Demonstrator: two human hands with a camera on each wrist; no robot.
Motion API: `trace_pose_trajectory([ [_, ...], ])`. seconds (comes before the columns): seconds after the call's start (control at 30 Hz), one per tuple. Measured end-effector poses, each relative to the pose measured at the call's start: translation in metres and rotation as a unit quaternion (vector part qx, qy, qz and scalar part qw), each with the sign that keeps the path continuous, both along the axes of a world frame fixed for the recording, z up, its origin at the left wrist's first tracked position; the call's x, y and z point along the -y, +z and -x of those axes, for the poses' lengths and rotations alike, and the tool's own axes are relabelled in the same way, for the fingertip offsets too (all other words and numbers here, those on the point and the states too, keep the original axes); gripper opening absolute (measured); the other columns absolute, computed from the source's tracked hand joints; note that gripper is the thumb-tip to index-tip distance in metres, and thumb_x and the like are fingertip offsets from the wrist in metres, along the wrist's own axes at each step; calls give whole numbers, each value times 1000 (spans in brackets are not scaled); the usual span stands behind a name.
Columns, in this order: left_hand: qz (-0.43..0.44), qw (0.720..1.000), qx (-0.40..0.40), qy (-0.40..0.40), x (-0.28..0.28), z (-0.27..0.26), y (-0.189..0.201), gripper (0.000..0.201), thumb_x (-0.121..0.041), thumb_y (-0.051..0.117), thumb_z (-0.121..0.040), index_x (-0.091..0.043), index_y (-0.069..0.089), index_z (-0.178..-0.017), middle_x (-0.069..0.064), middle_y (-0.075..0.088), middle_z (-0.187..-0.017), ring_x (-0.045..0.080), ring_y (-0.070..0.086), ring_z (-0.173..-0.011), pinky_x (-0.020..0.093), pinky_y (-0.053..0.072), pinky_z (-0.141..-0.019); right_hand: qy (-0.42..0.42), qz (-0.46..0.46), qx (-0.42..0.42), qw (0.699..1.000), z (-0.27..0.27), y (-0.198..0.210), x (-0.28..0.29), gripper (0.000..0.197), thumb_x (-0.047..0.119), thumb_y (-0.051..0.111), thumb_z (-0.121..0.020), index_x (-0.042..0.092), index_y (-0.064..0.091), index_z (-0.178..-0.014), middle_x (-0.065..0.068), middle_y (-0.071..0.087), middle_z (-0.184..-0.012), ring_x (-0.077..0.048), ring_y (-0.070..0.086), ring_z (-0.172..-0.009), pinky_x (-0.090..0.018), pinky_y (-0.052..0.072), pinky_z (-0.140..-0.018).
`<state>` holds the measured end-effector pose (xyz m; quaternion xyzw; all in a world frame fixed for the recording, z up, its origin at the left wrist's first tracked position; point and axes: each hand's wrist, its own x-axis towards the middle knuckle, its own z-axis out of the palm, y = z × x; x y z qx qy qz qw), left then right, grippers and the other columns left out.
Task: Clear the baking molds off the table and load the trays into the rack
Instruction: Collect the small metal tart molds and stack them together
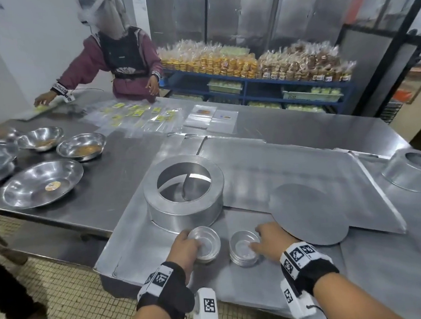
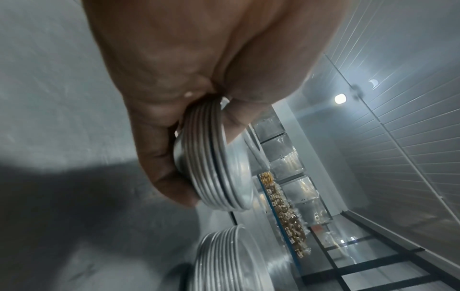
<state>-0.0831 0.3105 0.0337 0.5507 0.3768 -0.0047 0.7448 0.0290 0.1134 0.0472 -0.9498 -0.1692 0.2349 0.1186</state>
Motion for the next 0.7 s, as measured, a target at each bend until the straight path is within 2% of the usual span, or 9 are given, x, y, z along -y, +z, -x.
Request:
trace_pose_trajectory([
  [0.03, -10, 1000, -10, 0, 1, -2, -4, 40, 13, 42, -85, -8, 61, -114, 21, 63, -100, 37, 60, -89, 59, 57, -81, -21, -10, -18, 1000, 0, -8, 2, 39, 42, 68, -83, 13, 66, -108, -3, 66, -107, -21, 65, -97, -31, 53, -84],
  [0.1, -19, 999, -26, 3, 5, -4, -7, 42, 13, 42, -84, -9, 62, -113, 19, 63, -95, 34, 59, -84, 45, 56, -71, -69, -56, -59, 994, -2, -23, 4, 29, 37, 72, -79, 12, 71, -95, -4, 71, -91, -20, 71, -82, -33, 59, -73],
  [0.17, -16, 999, -32, 14, 8, -7, -10, 42, 13, 41, -84, -10, 62, -111, 18, 63, -92, 32, 58, -78, 32, 49, -61, -130, -133, -102, 977, -4, -30, 3, 19, 25, 74, -78, 9, 73, -89, -7, 71, -89, -19, 71, -75, -32, 61, -59],
  [0.23, -15, 999, -42, 22, 12, -12, -11, 40, 12, 41, -85, -11, 62, -110, 19, 63, -90, 32, 57, -75, 29, 47, -59, -174, -188, -154, 954, -6, -32, 3, 10, 12, 75, -79, 6, 71, -85, -11, 69, -91, -19, 69, -72, -25, 57, -48],
  [0.27, -19, 998, -46, 23, 15, -16, -12, 39, 12, 41, -85, -11, 62, -110, 19, 63, -90, 32, 58, -75, 30, 47, -59, -197, -214, -180, 940, -8, -34, 3, 10, 7, 77, -77, 3, 70, -84, -14, 69, -91, -22, 70, -73, -28, 58, -49],
  [0.37, -41, 997, -54, 27, 25, -35, -16, 40, 10, 42, -85, -11, 62, -113, 20, 66, -95, 35, 60, -80, 38, 50, -67, -249, -269, -259, 894, -18, -38, 10, 25, 0, 81, -67, -2, 68, -88, -25, 66, -99, -39, 71, -82, -49, 60, -59],
  [0.53, -59, 997, -52, 21, 50, -74, -13, 31, 10, 42, -88, -9, 60, -104, 22, 62, -94, 34, 58, -76, 37, 50, -65, -277, -328, -297, 853, -50, -35, 37, 22, -11, 77, -70, -5, 64, -87, -32, 62, -103, -46, 67, -86, -54, 58, -57],
  [0.63, -60, 997, -46, 14, 69, -103, -6, 31, 11, 41, -89, -10, 62, -98, 16, 62, -88, 30, 57, -74, 34, 49, -64, -297, -346, -285, 843, -82, -33, 57, 26, -11, 79, -67, -4, 64, -87, -31, 62, -101, -48, 66, -86, -60, 56, -60],
  [0.7, -63, 997, -38, 16, 82, -123, -5, 36, 11, 40, -88, -12, 65, -100, 12, 64, -83, 26, 55, -70, 28, 42, -60, -281, -350, -272, 851, -103, -32, 70, 25, -4, 83, -64, 2, 66, -82, -25, 66, -96, -41, 69, -83, -55, 59, -61],
])
